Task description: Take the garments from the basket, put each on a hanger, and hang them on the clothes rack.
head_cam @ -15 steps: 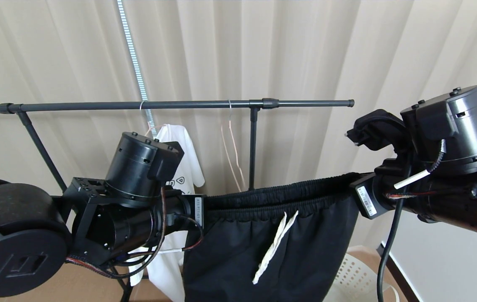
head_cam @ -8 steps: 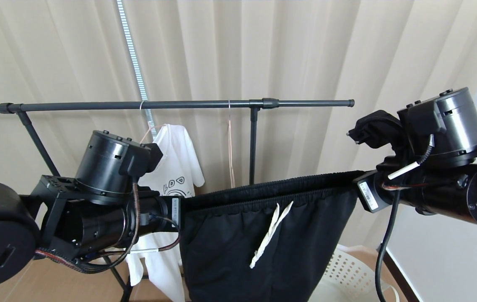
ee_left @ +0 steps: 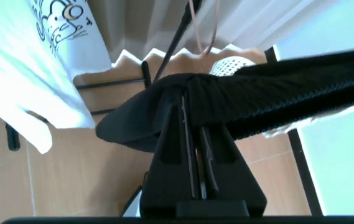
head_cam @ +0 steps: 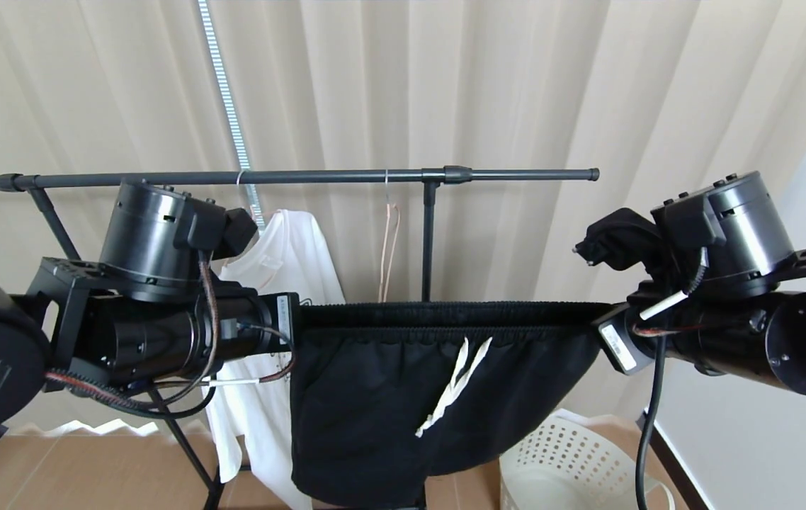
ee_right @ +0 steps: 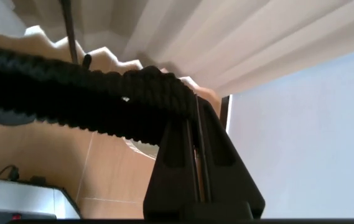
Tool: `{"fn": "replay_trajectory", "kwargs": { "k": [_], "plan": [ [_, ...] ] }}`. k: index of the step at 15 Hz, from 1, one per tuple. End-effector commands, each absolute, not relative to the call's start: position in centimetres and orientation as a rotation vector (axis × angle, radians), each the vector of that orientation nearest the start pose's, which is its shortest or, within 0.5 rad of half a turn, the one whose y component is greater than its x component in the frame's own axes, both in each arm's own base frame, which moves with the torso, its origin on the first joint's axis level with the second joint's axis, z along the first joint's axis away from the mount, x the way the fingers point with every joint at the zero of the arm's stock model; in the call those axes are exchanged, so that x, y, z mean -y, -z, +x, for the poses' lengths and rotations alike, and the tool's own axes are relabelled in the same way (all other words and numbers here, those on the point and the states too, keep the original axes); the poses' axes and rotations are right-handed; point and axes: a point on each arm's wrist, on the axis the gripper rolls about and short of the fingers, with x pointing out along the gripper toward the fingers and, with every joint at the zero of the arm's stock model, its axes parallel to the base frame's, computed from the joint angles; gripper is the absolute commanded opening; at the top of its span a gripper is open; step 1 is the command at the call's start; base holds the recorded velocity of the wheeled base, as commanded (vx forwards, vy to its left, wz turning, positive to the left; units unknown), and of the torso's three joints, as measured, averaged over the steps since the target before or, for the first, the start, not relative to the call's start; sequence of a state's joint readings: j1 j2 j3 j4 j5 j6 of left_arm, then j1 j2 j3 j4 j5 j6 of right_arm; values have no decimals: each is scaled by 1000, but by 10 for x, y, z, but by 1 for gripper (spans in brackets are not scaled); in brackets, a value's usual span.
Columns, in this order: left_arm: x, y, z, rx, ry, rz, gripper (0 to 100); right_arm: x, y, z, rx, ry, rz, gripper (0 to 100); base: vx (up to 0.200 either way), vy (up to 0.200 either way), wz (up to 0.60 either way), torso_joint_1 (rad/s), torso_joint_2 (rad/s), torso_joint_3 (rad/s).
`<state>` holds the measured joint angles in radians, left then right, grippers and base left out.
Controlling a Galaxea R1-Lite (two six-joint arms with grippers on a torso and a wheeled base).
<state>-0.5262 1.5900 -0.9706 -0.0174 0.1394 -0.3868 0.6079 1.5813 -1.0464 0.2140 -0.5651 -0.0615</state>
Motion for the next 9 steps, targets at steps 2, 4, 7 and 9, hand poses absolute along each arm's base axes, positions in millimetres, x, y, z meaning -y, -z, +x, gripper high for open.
{"fn": "replay_trajectory", "kwargs": {
  "k": [2,4,7,9],
  "plan": [
    [150,-210,264,-605,277,-192,0,-155,-215,186,-614,-207,-536,0,0,0,0,0,0,0],
    [155,-223,279,-560,299,-218,0,-162,-216,167,-637,-319,-572,0,0,0,0,0,0,0],
    [162,-234,298,-523,339,-251,0,-180,-211,148,-648,-433,-609,0,0,0,0,0,0,0],
    [167,-241,314,-496,357,-272,0,-194,-205,139,-659,-489,-610,0,0,0,0,0,0,0]
  ]
}}
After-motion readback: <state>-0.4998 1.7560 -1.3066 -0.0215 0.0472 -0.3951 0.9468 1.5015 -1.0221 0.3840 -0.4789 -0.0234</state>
